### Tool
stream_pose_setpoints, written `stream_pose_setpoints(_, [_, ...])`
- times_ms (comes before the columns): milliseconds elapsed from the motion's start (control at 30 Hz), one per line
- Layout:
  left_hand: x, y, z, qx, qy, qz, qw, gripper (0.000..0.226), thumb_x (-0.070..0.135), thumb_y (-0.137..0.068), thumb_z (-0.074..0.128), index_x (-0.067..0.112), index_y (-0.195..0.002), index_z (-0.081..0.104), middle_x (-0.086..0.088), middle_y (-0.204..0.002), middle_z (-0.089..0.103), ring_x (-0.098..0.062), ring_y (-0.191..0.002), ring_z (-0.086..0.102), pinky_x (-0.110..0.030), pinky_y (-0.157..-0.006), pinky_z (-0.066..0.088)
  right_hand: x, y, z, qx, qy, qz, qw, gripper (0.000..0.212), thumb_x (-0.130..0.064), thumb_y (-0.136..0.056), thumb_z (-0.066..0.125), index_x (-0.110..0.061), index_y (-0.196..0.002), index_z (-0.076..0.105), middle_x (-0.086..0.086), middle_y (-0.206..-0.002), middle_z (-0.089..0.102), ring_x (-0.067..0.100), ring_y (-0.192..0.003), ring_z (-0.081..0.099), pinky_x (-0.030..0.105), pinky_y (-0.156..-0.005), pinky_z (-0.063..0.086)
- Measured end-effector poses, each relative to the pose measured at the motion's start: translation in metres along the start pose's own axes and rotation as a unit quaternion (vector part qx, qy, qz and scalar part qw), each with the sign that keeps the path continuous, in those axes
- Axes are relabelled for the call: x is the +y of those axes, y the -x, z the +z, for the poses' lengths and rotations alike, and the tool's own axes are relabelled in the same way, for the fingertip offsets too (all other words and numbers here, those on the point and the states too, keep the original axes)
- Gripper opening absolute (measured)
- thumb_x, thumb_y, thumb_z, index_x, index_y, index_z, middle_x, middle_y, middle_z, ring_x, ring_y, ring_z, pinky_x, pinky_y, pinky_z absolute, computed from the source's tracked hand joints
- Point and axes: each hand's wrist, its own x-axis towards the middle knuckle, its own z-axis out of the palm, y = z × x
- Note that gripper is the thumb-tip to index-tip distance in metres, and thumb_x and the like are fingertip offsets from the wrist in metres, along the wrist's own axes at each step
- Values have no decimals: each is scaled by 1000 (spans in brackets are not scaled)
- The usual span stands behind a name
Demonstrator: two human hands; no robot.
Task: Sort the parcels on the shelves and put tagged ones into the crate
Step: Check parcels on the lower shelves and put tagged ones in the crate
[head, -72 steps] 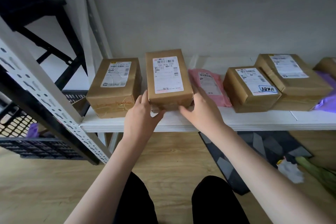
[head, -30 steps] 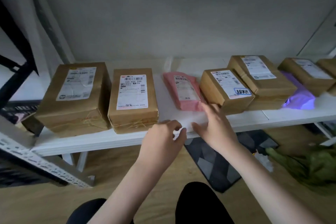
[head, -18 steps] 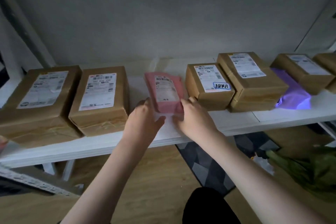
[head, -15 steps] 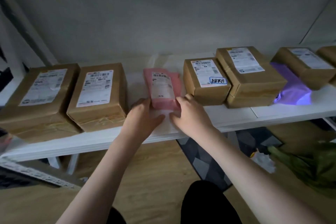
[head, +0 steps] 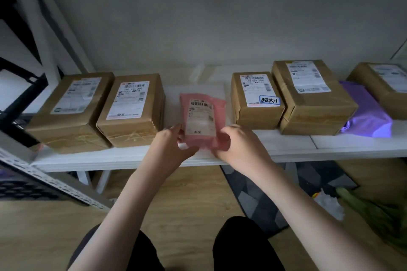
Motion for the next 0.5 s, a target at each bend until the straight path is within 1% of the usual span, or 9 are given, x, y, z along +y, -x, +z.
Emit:
stream_pose_setpoints(67, [0,-11,5,-6,21,-8,1000,46,40,-69,85,19,-105,66,9,-91,68,-3,-77,63,-17,-64,48,-2,-9,-2,-11,0,0,1000,35,-51,-79,73,-22,-98,67,-6,-98,62,15,-87,60,35,-73,53])
stream_pose_setpoints(100, [0,-16,8,-8,22,-6,1000,49,41,-67,87,18,-104,65,8,-89,67,-2,-74,62,-13,-60,46,-4,-13,-3,-23,-1,3,1000,31,-51,-79,72,-23,-90,64,-6,-93,62,15,-83,60,33,-68,52])
stream_pose_setpoints(133, [-1,-21,11,-9,12,-3,1000,51,44,-65,88,18,-102,65,7,-89,66,-4,-73,62,-13,-58,45,-6,-16,-3,-37,-5,8,999,27,-48,-79,73,-25,-83,60,-6,-88,61,16,-79,61,31,-63,49])
stream_pose_setpoints(167, [-2,-25,14,-8,1,-4,1000,52,48,-63,88,18,-100,65,5,-88,65,-8,-73,63,-17,-59,46,-8,-18,-2,-47,-8,13,999,25,-45,-80,73,-28,-78,55,-7,-84,59,17,-76,60,30,-60,47])
stream_pose_setpoints(233, [-5,-27,18,5,-4,-7,1000,51,51,-62,87,18,-95,67,3,-85,64,-13,-72,64,-23,-58,46,-9,-19,1,-40,-9,14,999,25,-40,-81,73,-29,-75,51,-6,-81,56,18,-75,60,30,-59,47])
stream_pose_setpoints(300, [-7,-23,21,31,4,6,999,49,49,-62,88,16,-93,68,1,-85,63,-15,-71,62,-25,-59,46,-8,-18,6,-15,2,6,1000,25,-39,-82,72,-26,-75,52,-4,-84,55,19,-75,59,31,-60,47])
stream_pose_setpoints(367, [-5,-15,21,63,12,28,998,50,47,-63,89,14,-93,68,0,-89,61,-15,-73,59,-26,-63,46,-6,-14,11,23,21,-15,999,23,-39,-83,69,-22,-77,55,-3,-90,53,19,-78,57,31,-59,44])
stream_pose_setpoints(433, [2,-7,18,97,21,51,994,51,46,-65,87,12,-99,68,2,-96,59,-13,-78,58,-28,-69,49,-6,-8,13,81,35,-43,995,22,-37,-83,68,-18,-81,57,-3,-93,52,19,-84,54,31,-59,43])
stream_pose_setpoints(500, [12,0,13,138,30,89,986,49,39,-70,87,11,-105,66,5,-100,56,-8,-78,55,-27,-71,51,-7,0,10,143,47,-70,986,24,-37,-83,69,-16,-90,61,-4,-96,51,17,-89,53,31,-58,44])
